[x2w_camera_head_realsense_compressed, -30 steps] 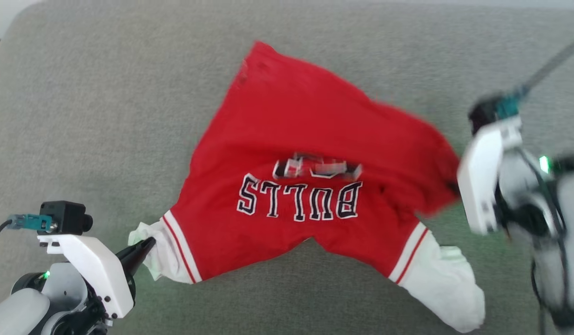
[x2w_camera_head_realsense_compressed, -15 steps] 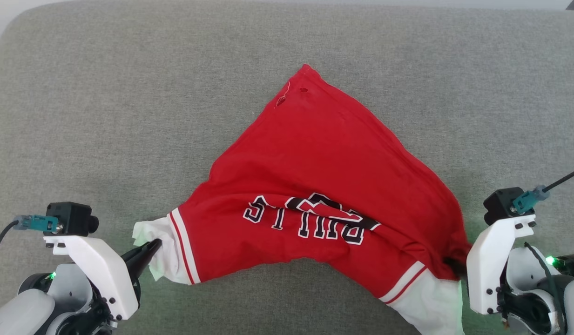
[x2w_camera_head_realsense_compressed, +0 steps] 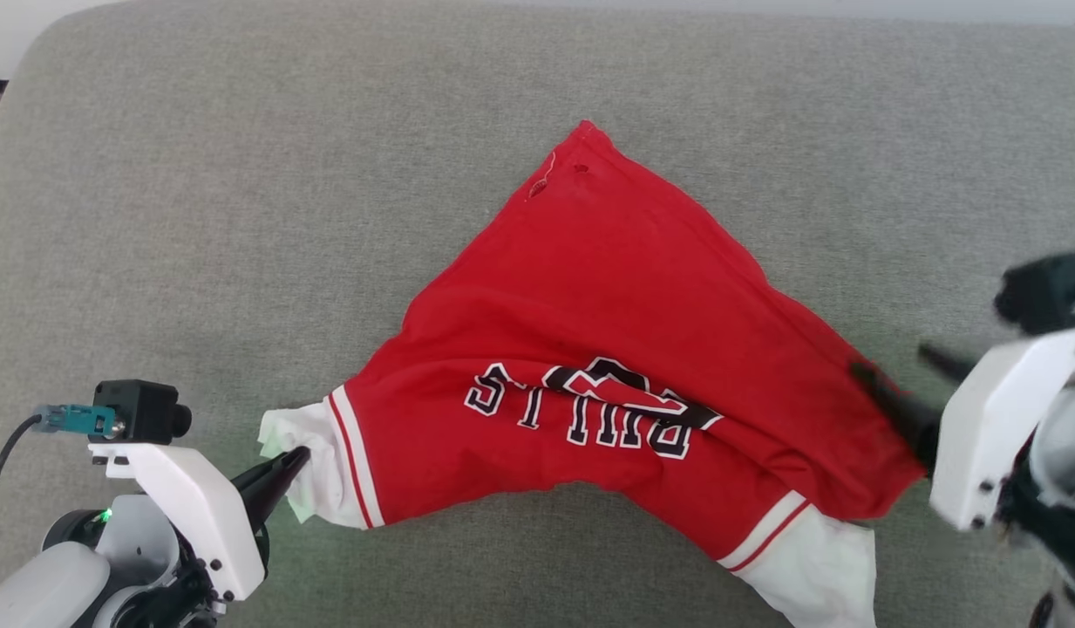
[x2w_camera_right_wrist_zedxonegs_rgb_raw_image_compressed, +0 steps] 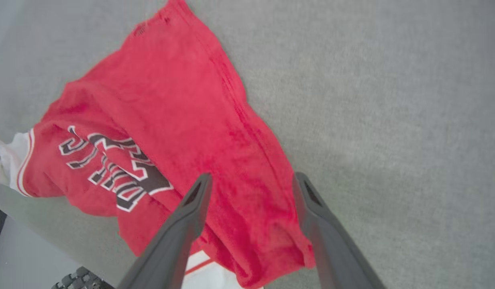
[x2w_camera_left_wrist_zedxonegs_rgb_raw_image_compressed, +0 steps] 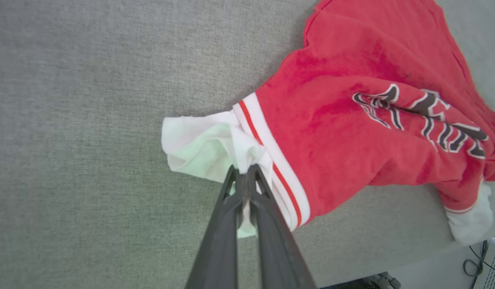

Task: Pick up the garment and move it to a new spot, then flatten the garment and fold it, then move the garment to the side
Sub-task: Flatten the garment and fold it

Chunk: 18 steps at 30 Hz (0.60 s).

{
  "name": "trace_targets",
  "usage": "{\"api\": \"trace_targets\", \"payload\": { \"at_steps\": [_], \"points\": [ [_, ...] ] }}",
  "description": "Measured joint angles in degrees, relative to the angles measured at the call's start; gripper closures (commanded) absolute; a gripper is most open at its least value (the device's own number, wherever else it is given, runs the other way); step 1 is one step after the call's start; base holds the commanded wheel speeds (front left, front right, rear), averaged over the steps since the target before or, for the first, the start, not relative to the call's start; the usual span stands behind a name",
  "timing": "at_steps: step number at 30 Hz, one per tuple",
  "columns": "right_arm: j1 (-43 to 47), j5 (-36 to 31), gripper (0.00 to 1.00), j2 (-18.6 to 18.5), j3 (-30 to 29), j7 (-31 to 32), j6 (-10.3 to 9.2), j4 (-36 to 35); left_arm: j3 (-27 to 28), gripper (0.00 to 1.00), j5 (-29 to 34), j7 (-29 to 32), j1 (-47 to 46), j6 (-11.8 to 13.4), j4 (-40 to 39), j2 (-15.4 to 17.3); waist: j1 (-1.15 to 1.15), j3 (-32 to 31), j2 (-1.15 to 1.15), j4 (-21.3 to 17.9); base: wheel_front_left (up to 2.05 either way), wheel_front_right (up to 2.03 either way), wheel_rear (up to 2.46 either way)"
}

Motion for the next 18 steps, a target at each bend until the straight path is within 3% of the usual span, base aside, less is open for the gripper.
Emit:
{"api": "trace_targets", "payload": {
  "at_steps": [4, 8, 18],
  "points": [
    [-4.16, -0.13, 0.00, 0.66, 0.24, -2.79, 0.00, -0.96, -0.26, 1.00, 0.21, -0.10, -0.52, -0.32, 0.05, -0.40, 0.00, 0.28, 0.00, 0.71, 0.00, 0.00, 0.00],
    [-11.00, -0.96, 0.00, 1.10, 1.81, -8.56, 0.00, 2.54, -1.43, 1.00, 1.20, 1.16, -2.35, -1.00, 0.60, -1.35, 0.00, 0.80, 0.00, 2.30, 0.00, 0.00, 0.00],
    [-27.88, -1.55, 0.00, -2.37, 10.57, -18.79, -0.01, 26.29, -4.87, 1.00, 4.46, 4.30, -9.57, -4.60, 4.37, -6.95, 0.00, 2.63, 0.00, 8.53, 0.00, 0.00, 0.00]
  ]
}}
